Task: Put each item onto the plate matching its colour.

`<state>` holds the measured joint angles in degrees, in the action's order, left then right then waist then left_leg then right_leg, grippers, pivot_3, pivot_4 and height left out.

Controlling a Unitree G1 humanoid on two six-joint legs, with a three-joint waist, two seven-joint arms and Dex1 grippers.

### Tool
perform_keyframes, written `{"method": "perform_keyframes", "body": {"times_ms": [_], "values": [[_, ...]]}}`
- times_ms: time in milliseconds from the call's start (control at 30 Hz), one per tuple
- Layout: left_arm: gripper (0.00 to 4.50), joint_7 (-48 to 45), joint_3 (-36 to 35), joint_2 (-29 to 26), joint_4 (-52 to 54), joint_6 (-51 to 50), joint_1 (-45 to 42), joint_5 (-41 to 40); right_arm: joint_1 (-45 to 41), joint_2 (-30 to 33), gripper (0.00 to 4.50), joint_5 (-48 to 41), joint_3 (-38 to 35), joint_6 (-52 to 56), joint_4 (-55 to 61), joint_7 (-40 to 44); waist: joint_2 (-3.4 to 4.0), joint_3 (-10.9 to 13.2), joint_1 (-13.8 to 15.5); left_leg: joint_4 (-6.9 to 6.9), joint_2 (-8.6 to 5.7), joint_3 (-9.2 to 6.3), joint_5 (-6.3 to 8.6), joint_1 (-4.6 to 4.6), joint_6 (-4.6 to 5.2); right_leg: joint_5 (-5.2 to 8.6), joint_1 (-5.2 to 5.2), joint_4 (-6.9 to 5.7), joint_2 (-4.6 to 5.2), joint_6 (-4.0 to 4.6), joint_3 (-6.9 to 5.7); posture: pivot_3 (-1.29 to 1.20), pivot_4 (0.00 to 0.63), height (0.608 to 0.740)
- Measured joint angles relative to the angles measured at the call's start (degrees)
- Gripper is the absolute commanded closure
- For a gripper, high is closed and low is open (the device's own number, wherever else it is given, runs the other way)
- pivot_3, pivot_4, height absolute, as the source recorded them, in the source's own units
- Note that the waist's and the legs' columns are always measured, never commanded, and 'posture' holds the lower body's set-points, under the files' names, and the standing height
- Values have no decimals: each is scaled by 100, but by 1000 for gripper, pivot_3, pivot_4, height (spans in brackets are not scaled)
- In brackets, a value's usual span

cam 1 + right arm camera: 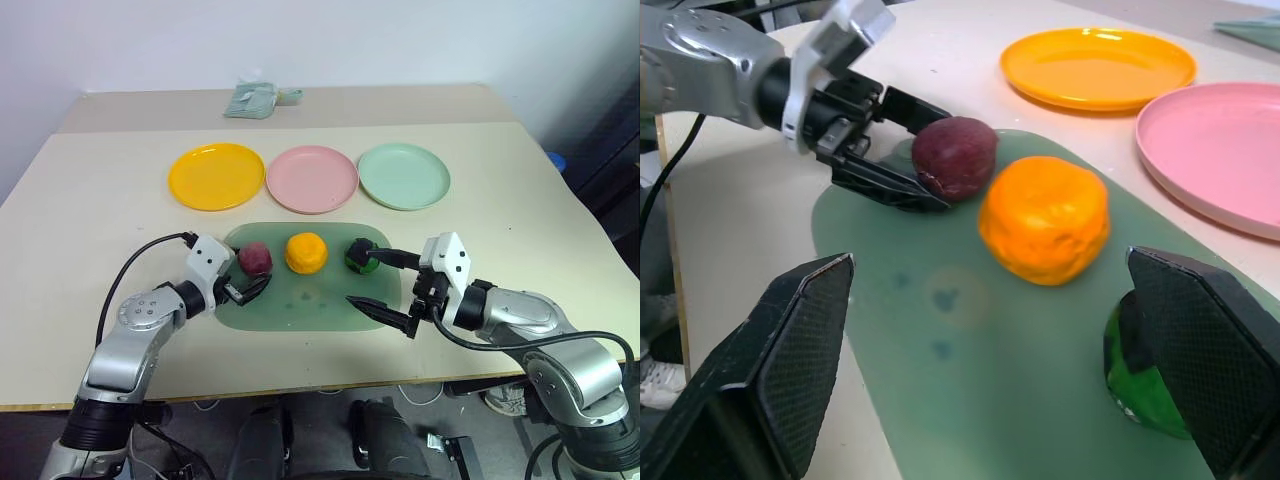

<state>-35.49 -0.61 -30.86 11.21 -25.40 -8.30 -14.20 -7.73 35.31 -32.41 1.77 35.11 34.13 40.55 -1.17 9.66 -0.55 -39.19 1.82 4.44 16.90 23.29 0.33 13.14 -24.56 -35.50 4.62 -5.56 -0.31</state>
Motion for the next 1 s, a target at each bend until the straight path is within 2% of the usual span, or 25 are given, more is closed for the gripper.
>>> {"method": "perform_keyframes", "body": {"times_ms": [567,600,633,700,733,1000], "values": [[0,80,103,223,-24,-64,-295,46,0,-67,67,4,139,72,58,-94,0,0,-2,-1,-1,0,0,0,0,-8,0,-2,0,-14,0,0,150,740],[527,75,111,223,-23,-65,-295,46,-1,-70,0,5,140,72,58,-96,0,0,-2,-1,-2,0,0,0,0,-8,0,-2,0,-14,0,0,150,740],[778,77,120,223,-23,-67,-295,46,-6,-79,0,6,141,72,58,-98,0,0,-1,-1,-2,0,0,0,0,-8,0,-2,0,-15,0,0,150,740],[1690,97,145,228,-23,-69,-296,49,-20,-115,0,7,144,72,58,-103,0,0,0,-2,-2,0,0,0,0,-8,0,-2,0,-15,0,0,150,740],[1981,107,151,230,-23,-69,-296,50,-29,-128,0,9,147,72,58,-105,0,0,-1,-1,-2,0,0,0,0,-8,0,-2,0,-15,0,0,150,740],[1981,222,149,244,-17,-70,-297,115,-55,-167,0,20,193,71,57,-118,0,0,-2,-2,-1,-1,0,0,0,-8,0,-2,0,-15,0,0,150,740]]}}
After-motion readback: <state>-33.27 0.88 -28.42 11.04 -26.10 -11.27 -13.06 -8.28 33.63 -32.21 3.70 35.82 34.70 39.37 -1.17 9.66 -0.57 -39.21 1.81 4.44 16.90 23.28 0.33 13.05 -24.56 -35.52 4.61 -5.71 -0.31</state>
